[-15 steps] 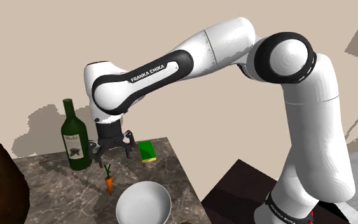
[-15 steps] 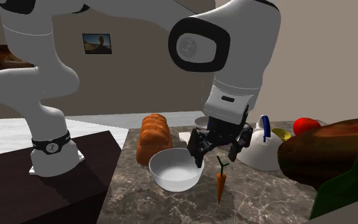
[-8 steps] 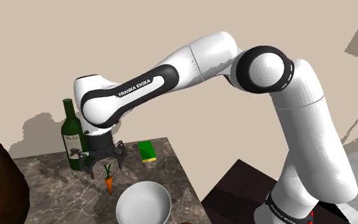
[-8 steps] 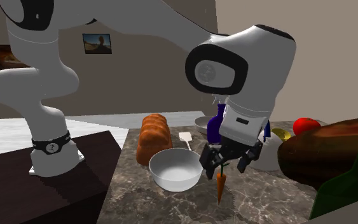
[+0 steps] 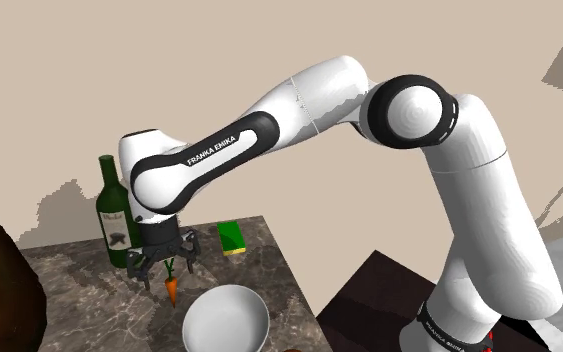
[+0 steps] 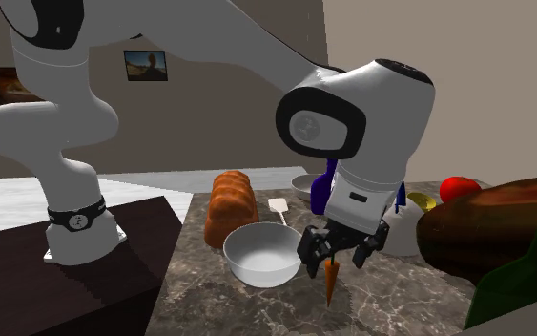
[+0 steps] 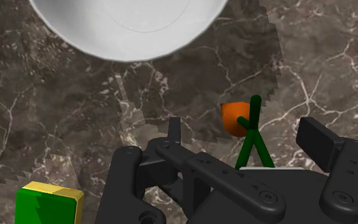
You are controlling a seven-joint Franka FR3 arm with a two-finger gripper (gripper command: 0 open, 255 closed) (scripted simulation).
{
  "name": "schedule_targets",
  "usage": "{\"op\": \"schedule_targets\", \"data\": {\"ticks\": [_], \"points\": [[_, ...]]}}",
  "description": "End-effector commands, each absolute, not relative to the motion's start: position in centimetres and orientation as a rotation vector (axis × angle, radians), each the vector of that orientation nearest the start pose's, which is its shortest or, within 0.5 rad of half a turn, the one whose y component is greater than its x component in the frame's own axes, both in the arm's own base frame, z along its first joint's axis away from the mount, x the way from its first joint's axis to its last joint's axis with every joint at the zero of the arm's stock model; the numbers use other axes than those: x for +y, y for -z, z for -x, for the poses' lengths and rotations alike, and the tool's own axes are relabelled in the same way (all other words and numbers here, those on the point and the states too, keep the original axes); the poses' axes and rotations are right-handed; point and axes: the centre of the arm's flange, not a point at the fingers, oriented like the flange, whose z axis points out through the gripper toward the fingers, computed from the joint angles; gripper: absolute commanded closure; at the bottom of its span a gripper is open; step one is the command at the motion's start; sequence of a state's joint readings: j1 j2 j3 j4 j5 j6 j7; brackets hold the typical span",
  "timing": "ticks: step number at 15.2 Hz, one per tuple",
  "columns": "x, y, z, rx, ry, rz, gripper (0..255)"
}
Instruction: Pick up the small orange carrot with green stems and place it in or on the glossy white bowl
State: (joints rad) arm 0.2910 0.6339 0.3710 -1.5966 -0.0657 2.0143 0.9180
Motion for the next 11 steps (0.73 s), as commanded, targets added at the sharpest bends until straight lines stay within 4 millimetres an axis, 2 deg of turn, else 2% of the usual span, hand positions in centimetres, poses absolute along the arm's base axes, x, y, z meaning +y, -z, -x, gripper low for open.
{"op": "schedule_targets", "data": {"ticks": [1,3,4,11], "points": [[38.57,-26.82,-55.19,0.420,-0.375,3.097,0],[38.57,-26.83,-55.19,0.420,-0.375,3.097,0],[38.57,-26.83,-55.19,0.420,-0.375,3.097,255],[38.57,-26.82,-55.19,0.420,-0.375,3.097,255]]}}
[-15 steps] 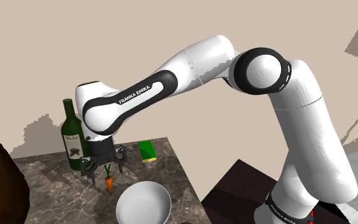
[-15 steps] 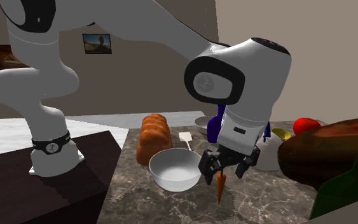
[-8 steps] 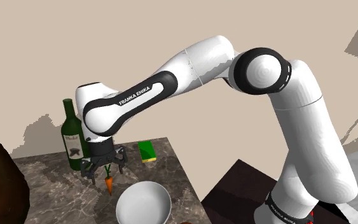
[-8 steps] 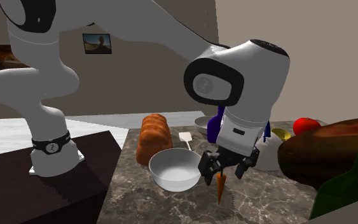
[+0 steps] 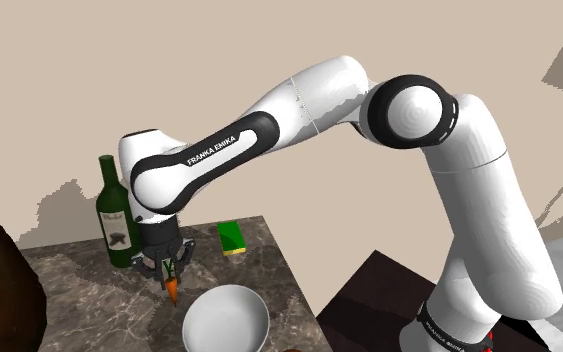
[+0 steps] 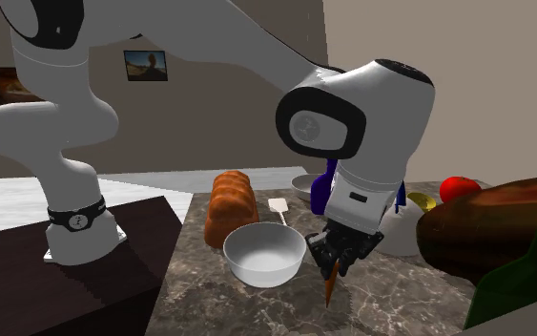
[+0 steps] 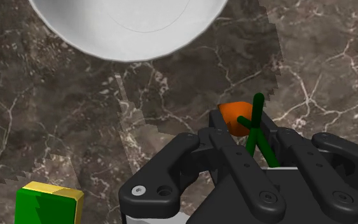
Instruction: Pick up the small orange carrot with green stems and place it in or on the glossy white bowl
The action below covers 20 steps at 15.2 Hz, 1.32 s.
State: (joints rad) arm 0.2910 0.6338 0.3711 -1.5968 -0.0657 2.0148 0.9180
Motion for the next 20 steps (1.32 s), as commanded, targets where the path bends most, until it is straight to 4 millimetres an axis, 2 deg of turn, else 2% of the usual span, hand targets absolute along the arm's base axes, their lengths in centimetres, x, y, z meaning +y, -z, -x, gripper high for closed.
{"op": "schedule_targets", "data": {"ticks": [1,2,20], "points": [[38.6,-26.8,-55.2,0.420,-0.375,3.097,255],[38.6,-26.8,-55.2,0.420,-0.375,3.097,255],[38.6,-36.3,-55.2,0.420,-0.375,3.097,255]]}}
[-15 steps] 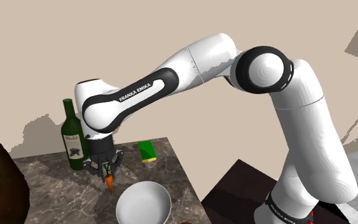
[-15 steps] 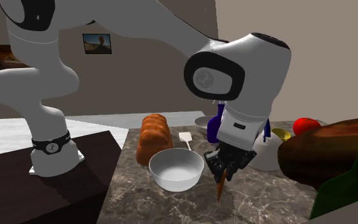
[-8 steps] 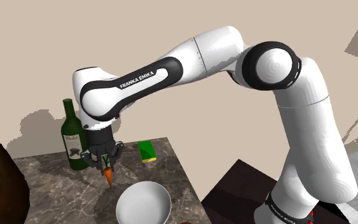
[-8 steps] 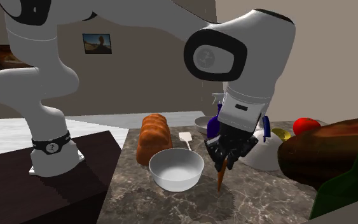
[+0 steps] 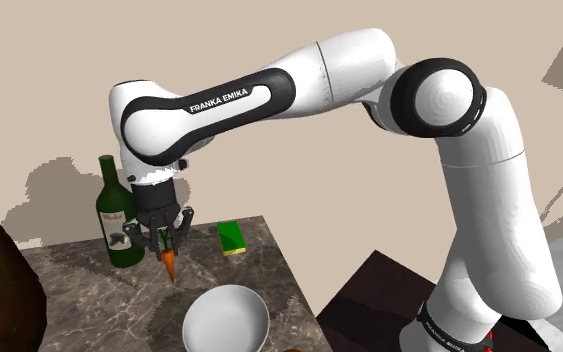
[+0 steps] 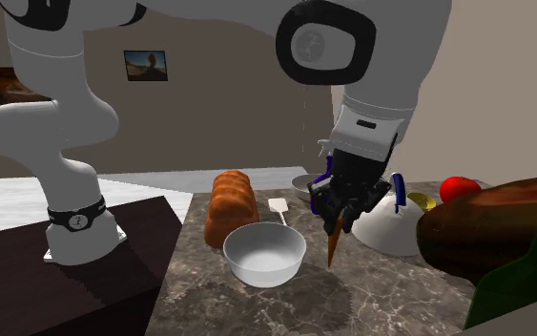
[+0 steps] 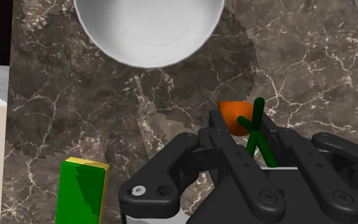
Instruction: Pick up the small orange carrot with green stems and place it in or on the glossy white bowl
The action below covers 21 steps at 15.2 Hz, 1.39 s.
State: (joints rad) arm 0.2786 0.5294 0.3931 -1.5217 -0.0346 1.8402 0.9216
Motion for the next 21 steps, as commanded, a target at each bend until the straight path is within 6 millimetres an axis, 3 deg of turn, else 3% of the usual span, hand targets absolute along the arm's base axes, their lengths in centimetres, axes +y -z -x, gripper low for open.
{"op": "schedule_targets", "data": {"ticks": [1,9,21], "points": [[38.6,-36.9,-55.2,0.420,-0.375,3.097,255],[38.6,-41.1,-55.2,0.420,-0.375,3.097,255],[34.0,-43.2,-40.2,0.420,-0.375,3.097,255]]}}
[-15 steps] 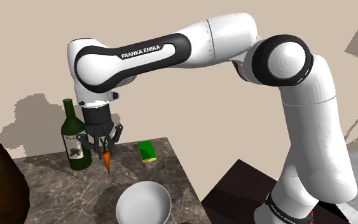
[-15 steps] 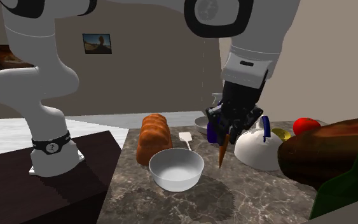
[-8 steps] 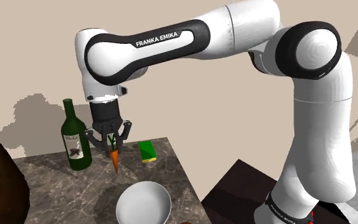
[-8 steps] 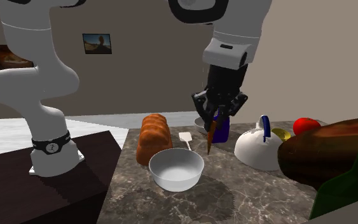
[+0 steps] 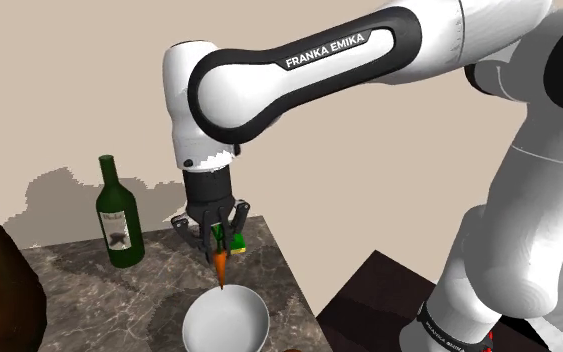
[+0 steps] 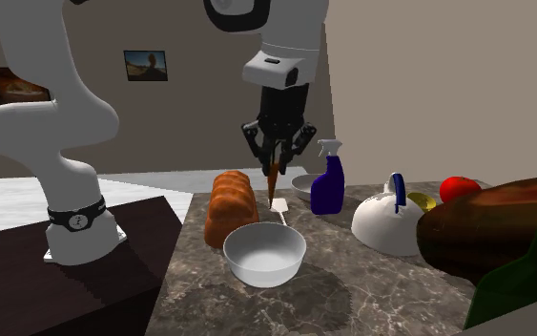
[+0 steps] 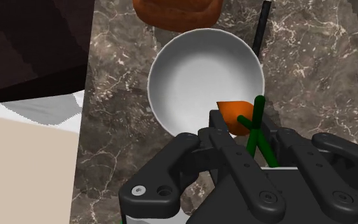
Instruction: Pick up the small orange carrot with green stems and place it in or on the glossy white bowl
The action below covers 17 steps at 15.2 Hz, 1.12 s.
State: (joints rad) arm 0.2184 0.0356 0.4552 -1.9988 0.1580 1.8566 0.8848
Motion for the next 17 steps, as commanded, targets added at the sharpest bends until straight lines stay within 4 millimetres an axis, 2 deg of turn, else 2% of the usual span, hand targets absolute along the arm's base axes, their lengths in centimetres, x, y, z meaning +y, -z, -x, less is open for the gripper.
{"op": "schedule_targets", "data": {"ticks": [1,17], "points": [[34.0,-43.2,-40.1,0.420,-0.375,3.097,255],[34.0,-34.7,-40.1,0.420,-0.375,3.097,255]]}}
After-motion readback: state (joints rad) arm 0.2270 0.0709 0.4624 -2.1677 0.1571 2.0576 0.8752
